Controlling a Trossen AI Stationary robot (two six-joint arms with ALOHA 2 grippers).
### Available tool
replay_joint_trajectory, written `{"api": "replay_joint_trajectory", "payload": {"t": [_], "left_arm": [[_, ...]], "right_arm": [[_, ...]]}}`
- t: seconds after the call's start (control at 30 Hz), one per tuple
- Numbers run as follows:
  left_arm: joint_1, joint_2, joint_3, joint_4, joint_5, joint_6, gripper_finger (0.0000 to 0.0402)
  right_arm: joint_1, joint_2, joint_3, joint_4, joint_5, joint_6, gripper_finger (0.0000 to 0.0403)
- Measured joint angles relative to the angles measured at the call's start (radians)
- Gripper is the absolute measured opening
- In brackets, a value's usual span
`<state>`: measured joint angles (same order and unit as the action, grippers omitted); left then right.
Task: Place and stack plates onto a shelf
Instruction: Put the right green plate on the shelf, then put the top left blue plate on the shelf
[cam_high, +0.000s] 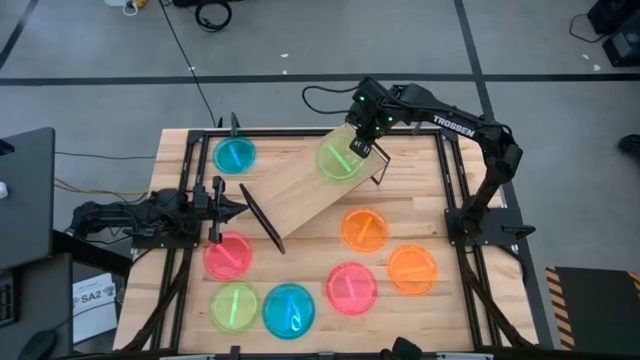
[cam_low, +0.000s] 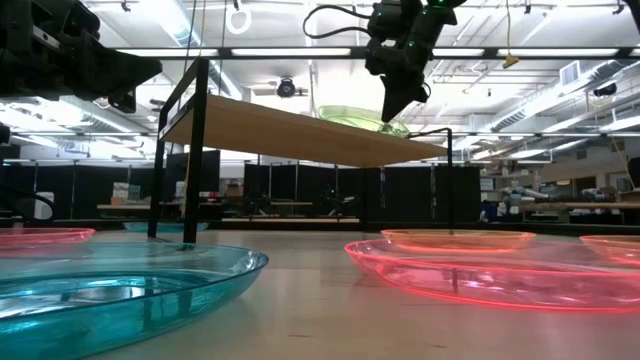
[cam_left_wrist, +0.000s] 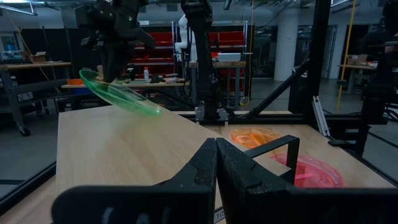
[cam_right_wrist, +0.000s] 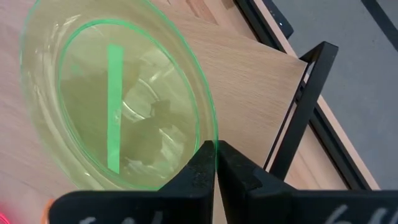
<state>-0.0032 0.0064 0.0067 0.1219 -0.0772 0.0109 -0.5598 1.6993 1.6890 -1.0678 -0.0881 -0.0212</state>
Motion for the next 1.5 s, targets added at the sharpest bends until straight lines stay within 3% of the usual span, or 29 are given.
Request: {"api": "replay_joint_trajectory", "payload": {"t": [0.63, 1.5], "left_arm": [[0.0, 0.0, 0.0, 0.0, 0.0, 0.0, 0.0013], [0.0, 0.0, 0.0, 0.0, 0.0, 0.0, 0.0013]], "right_arm": [[0.0, 0.0, 0.0, 0.002, 0.002, -0.008, 0.0073], [0.0, 0.0, 0.0, 0.045, 0.001, -0.008, 0.0191]]}}
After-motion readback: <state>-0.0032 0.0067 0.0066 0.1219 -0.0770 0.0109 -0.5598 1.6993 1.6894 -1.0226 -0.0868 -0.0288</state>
